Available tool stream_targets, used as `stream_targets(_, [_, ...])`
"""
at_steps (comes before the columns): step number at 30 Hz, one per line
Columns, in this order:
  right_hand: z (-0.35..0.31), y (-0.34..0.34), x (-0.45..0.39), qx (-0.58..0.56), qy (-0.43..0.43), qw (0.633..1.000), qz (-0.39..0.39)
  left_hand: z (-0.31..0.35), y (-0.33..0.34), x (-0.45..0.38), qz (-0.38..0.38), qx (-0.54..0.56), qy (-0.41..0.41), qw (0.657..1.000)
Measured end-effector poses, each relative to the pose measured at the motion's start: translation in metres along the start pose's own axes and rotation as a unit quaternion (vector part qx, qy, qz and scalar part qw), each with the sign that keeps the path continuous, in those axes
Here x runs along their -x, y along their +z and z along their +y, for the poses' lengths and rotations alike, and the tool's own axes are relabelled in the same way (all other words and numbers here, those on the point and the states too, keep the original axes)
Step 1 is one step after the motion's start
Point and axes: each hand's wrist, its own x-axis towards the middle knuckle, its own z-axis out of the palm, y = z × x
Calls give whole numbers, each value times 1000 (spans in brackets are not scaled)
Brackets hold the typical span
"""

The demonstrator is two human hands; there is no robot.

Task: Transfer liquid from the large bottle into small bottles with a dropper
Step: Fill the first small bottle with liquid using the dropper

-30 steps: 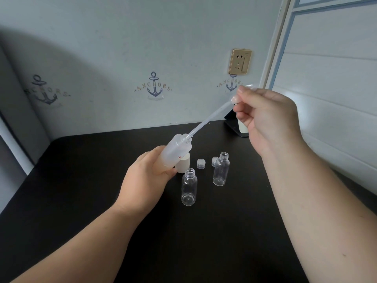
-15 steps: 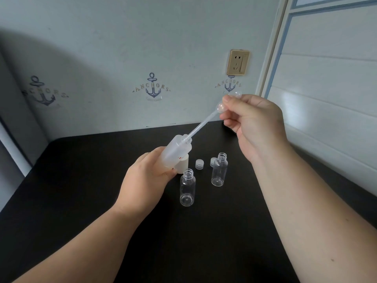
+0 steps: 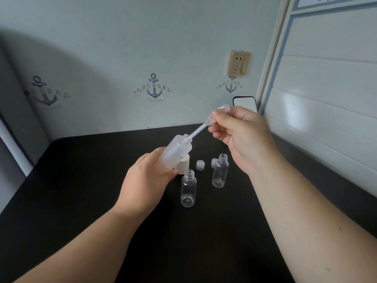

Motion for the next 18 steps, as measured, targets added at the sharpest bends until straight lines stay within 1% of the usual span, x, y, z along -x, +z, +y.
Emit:
stream_targets(8, [-3,-21,2,-94,-32,995,29,-8,3,-2,11,-14,-15,1000])
stream_targets(14, [-2,-38,3,-140,-51,987,64,-8,2,-3,17,-20,-7,1000])
stream_targets(18, [3,-44,3,-165,-61,981,82,-9,1,-3,31,-21,-18,999])
